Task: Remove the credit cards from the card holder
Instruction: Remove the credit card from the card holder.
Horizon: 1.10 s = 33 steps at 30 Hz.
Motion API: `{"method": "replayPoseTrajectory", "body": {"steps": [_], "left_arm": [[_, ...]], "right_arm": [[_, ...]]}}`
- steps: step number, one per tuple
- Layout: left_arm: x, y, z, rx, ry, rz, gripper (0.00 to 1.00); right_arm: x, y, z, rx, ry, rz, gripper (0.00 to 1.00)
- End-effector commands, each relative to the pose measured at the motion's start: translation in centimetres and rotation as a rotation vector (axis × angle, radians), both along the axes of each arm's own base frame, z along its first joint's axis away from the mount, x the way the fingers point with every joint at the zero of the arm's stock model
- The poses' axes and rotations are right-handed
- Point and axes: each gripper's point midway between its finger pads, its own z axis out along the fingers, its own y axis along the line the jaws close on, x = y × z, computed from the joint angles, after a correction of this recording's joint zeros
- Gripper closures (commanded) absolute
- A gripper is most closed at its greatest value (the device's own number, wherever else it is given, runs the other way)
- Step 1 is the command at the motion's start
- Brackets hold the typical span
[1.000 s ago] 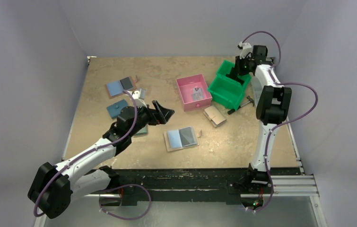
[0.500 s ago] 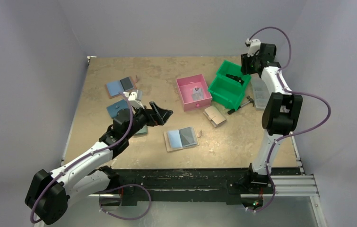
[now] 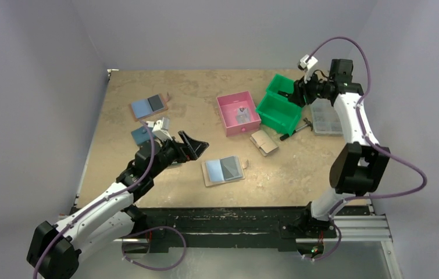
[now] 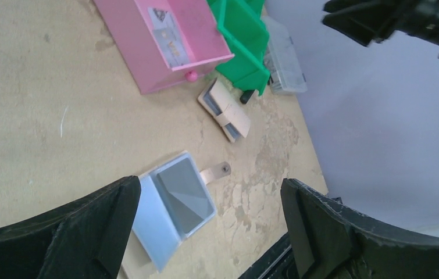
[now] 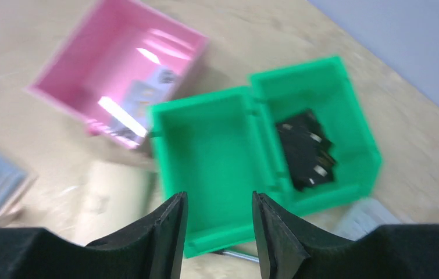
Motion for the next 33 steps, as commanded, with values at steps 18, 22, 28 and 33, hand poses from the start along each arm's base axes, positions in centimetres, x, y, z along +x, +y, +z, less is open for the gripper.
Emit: {"method": "replayPoseTrajectory", "body": {"steps": [18, 22, 28, 33], "left_arm": [[-2.0, -5.3, -7.7, 0.281, 0.293, -0.098, 0.33], [-2.6, -7.4, -8.7, 0.329, 0.305, -0.079, 0.33], [-1.9, -8.3, -10.8, 0.393, 0.401, 0.089, 0.40], [-1.5, -8.7, -12.0, 0.467, 0.463, 0.165, 0.52]], "right_arm": [[-20.1, 10.9, 0.8, 0.493, 0.060, 0.569, 0.01], [-20.2, 10.9, -0.2, 0.494, 0.060, 0.548, 0.01], [-19.4, 10.7, -1.5, 0.454, 0.081, 0.470, 0.01], [-18.9, 11.2, -3.1, 0.385, 0.113, 0.443, 0.02]]}}
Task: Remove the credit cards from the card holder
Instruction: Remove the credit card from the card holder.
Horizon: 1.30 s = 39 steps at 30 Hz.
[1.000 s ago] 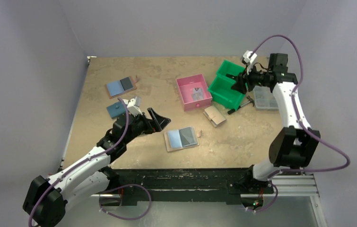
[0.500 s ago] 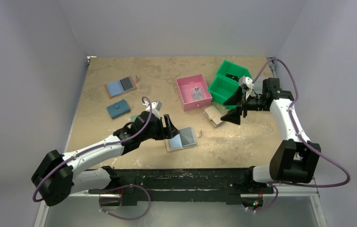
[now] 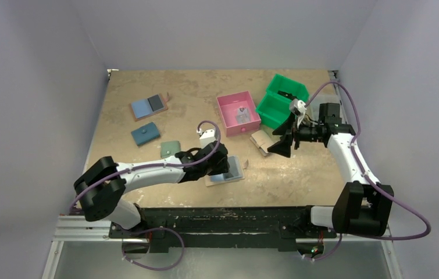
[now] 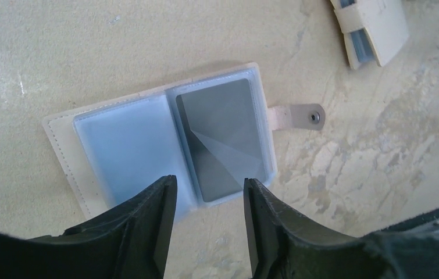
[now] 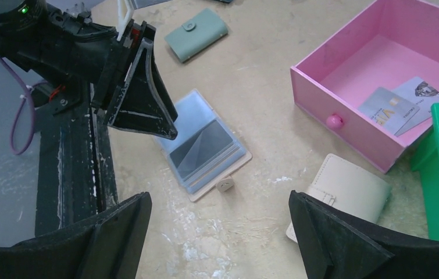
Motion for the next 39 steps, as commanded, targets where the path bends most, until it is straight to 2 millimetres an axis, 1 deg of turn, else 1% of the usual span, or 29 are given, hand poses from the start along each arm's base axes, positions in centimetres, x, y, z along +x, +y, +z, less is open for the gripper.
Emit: {"method": "replayPoseTrajectory", "body": {"steps": [1, 3, 5, 6, 9, 10, 12, 13, 16, 19, 22, 26, 29, 33, 35, 36, 39], "left_arm": [[1.4, 0.1, 0.4, 0.064, 0.008, 0.132, 0.52], [1.4, -0.3, 0.2, 0.086, 0.020, 0.123, 0.52], [1.4, -1.0, 0.0, 0.096, 0.027, 0.098, 0.51], [1.3, -1.2, -0.1, 0.100, 0.031, 0.087, 0.51], [1.4, -1.7, -0.3, 0.112, 0.026, 0.045, 0.50], [1.3, -1.7, -0.4, 0.119, 0.018, 0.024, 0.50], [1.2, -1.9, -0.4, 0.114, -0.002, -0.018, 0.52], [1.1, -2.0, -0.4, 0.105, -0.016, -0.040, 0.52], [0.7, -2.2, 0.0, 0.044, -0.059, -0.091, 0.54], [0.5, -1.7, -0.1, 0.025, -0.079, -0.093, 0.55], [0.4, -1.0, -1.1, 0.056, -0.068, -0.085, 0.57], [0.3, -0.7, -2.1, 0.079, -0.056, -0.082, 0.58], [0.3, -0.8, -1.9, 0.061, -0.069, -0.080, 0.58], [0.4, -0.6, -0.9, 0.020, -0.108, -0.075, 0.58], [0.3, -0.2, -0.7, 0.005, -0.121, -0.072, 0.54], [0.4, -0.4, -0.2, -0.024, -0.140, -0.067, 0.50], [0.2, 0.0, 0.1, -0.067, -0.152, -0.059, 0.34]], "right_arm": [[1.0, 0.6, -0.9, -0.073, -0.018, -0.026, 0.03], [1.0, 1.2, -1.3, -0.093, -0.013, -0.022, 0.05], [0.9, 2.2, -1.8, -0.110, -0.001, -0.009, 0.11], [1.0, 2.6, -2.0, -0.113, 0.014, -0.014, 0.16], [1.3, 3.8, -3.2, -0.135, 0.072, -0.038, 0.53], [1.2, 4.3, -3.6, -0.150, 0.078, -0.031, 0.63], [1.0, 5.5, -4.6, -0.178, 0.093, -0.014, 0.77], [0.9, 6.2, -5.0, -0.196, 0.099, -0.006, 0.83], [0.8, 7.7, -6.5, -0.246, 0.115, -0.004, 0.94], [0.8, 8.8, -7.6, -0.287, 0.130, 0.001, 0.98], [0.4, 10.0, -8.7, -0.330, 0.128, 0.015, 1.00], [0.3, 10.9, -10.3, -0.403, 0.144, 0.018, 1.00], [0.3, 11.3, -11.4, -0.448, 0.154, 0.019, 1.00], [0.2, 11.6, -12.8, -0.498, 0.162, 0.020, 1.00], [0.2, 11.7, -13.2, -0.518, 0.164, 0.016, 1.00], [0.2, 11.7, -13.3, -0.524, 0.165, 0.012, 1.00], [0.5, 11.7, -13.6, -0.535, 0.164, -0.001, 1.00]]}}
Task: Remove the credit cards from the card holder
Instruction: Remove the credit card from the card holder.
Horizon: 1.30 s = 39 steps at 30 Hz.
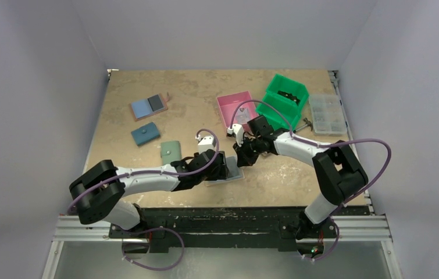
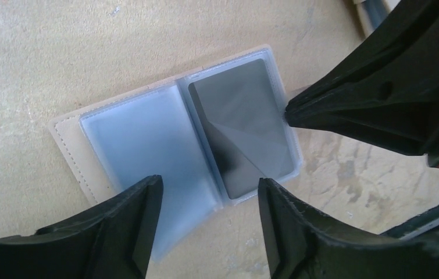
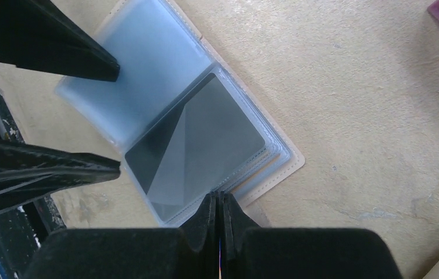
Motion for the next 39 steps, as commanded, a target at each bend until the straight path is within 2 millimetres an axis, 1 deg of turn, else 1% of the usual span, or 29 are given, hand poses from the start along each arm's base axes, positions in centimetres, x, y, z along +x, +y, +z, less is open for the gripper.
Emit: {"method": "replayPoseTrajectory", "body": {"steps": [1, 4, 13, 17, 21, 29, 33, 39], "left_arm": [[0.8, -0.8, 2.6, -0.128, -0.081, 0.006, 0.30], [0.8, -0.7, 2.5, -0.158, -0.074, 0.005, 0.28], [0.7, -1.5, 2.9, -0.227, -0.085, -0.027, 0.35], [0.6, -1.8, 2.9, -0.239, -0.087, -0.037, 0.35], [0.6, -1.8, 2.5, -0.232, -0.077, -0.036, 0.35], [0.4, -2.3, 0.4, -0.190, -0.021, -0.044, 0.31], [0.3, -2.5, 0.3, -0.198, -0.019, -0.053, 0.28], [0.2, -2.7, 1.2, -0.241, -0.038, -0.070, 0.25]], "right_arm": [[2.1, 0.7, 1.3, -0.004, -0.073, -0.036, 1.00], [2.2, 0.6, 1.0, -0.014, -0.069, -0.042, 1.00], [1.9, 0.7, 0.5, -0.023, -0.056, -0.036, 1.00], [1.7, 1.0, 0.5, -0.019, -0.053, -0.024, 1.00], [1.3, 1.3, 0.5, -0.012, -0.046, -0.010, 1.00], [0.8, 1.9, 0.8, 0.002, -0.036, 0.017, 1.00], [0.6, 2.1, 0.8, 0.012, -0.029, 0.027, 1.00], [0.6, 2.2, 0.7, 0.010, -0.022, 0.029, 1.00]]}}
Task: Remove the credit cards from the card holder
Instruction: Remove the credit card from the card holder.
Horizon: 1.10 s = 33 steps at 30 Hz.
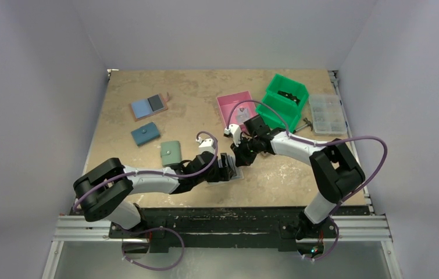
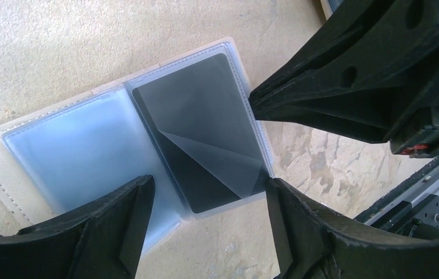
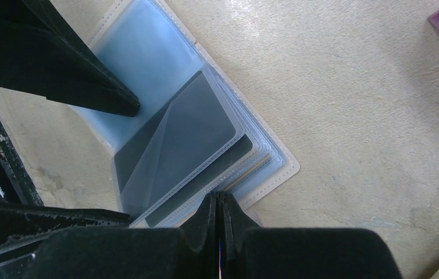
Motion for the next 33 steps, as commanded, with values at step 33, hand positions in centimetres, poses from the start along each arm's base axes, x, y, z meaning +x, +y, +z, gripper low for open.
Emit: {"method": "replayPoseTrajectory", "body": {"steps": [33], "left_arm": [[0.3, -1.0, 3.2, -0.149, -0.057, -0.012, 0.09]], "right_arm": [[-0.9, 2.7, 1.5, 0.117, 0.078, 0.076, 1.00]]}}
